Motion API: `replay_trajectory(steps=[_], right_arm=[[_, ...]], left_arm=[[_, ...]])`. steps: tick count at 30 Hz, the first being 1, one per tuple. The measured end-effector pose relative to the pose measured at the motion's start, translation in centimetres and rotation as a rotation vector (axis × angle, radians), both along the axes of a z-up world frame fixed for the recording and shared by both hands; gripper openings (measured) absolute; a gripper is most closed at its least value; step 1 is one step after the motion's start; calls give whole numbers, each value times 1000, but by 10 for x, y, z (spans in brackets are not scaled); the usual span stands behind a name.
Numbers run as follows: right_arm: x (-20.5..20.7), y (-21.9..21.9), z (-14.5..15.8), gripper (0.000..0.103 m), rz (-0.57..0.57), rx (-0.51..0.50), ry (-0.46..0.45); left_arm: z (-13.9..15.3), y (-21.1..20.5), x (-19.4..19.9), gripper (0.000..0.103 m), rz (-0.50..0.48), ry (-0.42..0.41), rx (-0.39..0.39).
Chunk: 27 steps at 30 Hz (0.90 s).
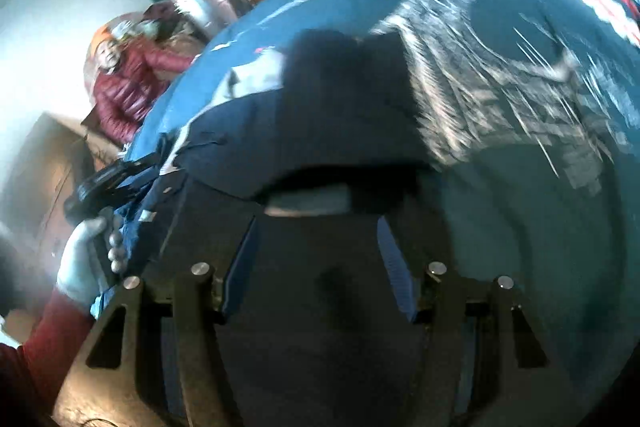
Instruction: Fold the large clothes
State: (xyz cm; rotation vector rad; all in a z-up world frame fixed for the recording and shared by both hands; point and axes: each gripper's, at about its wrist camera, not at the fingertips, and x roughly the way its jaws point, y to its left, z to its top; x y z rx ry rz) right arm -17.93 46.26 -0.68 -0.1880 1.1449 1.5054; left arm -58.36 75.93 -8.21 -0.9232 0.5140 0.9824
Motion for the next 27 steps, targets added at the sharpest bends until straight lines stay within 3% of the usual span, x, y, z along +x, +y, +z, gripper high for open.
replay_trajectory(steps=[4,7,8,9,10,12,15,17,23,27], right_arm=[[8,-5,-22,60,-8,-30,26],[4,-1,-23,60,13,-21,15],[2,-1,-24,60,18,-19,10],[1,0,-23,60,23,-15,7],[1,1,-20,60,27,-7,7],[3,-1,-15,60,27,15,2],[11,-2,-9,60,19,44,-4],[18,2,-5,60,2,61,-3],[45,48,-27,62,-45,0,61],[41,62,-49,60,-57,-65,16]], left_arm=[[-27,24,23,62,32,42,-63],[-33,35,28,62,69,34,-54],[-34,37,29,55,76,29,-49],[-36,41,30,28,70,-8,-57],[-37,43,30,14,77,-26,-64],[-23,37,22,4,102,-50,-4],[12,15,1,4,160,-53,118],[20,4,-21,4,225,-57,149],[-23,12,-38,4,244,-17,24],[-32,10,-52,12,290,-42,5]])
